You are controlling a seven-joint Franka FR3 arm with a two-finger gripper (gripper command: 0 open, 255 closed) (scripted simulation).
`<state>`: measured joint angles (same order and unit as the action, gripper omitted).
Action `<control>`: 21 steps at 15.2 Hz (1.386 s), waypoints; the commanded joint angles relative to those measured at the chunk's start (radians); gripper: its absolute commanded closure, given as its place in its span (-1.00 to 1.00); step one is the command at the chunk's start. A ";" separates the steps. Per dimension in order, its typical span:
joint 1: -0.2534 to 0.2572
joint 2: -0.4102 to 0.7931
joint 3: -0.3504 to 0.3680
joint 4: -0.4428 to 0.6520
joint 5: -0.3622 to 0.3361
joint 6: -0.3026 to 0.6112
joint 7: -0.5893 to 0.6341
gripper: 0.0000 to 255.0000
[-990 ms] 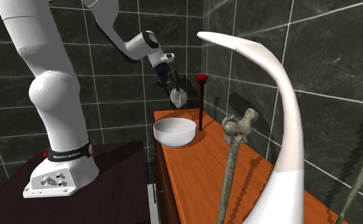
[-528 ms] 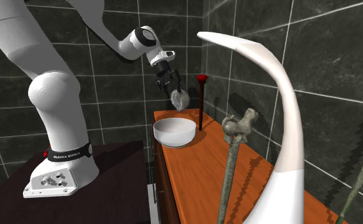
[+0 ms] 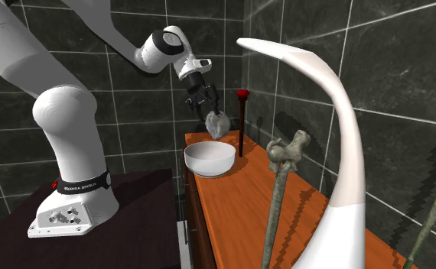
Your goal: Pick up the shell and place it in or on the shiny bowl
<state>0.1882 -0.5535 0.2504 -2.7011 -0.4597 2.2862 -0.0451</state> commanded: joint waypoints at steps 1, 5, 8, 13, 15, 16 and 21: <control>-0.007 0.009 0.002 -0.018 -0.012 0.027 0.014 1.00; -0.025 0.045 0.016 -0.045 -0.042 0.083 0.055 1.00; -0.041 0.076 0.029 -0.062 -0.070 0.126 0.090 1.00; -0.077 0.134 0.055 -0.084 -0.129 0.196 0.158 1.00; -0.094 0.160 0.067 -0.091 -0.158 0.223 0.190 1.00; -0.103 0.175 0.074 -0.093 -0.175 0.237 0.208 1.00; -0.103 0.175 0.074 -0.093 -0.175 0.237 0.208 1.00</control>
<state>0.0851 -0.3793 0.3235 -2.7946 -0.6344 2.5228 0.1618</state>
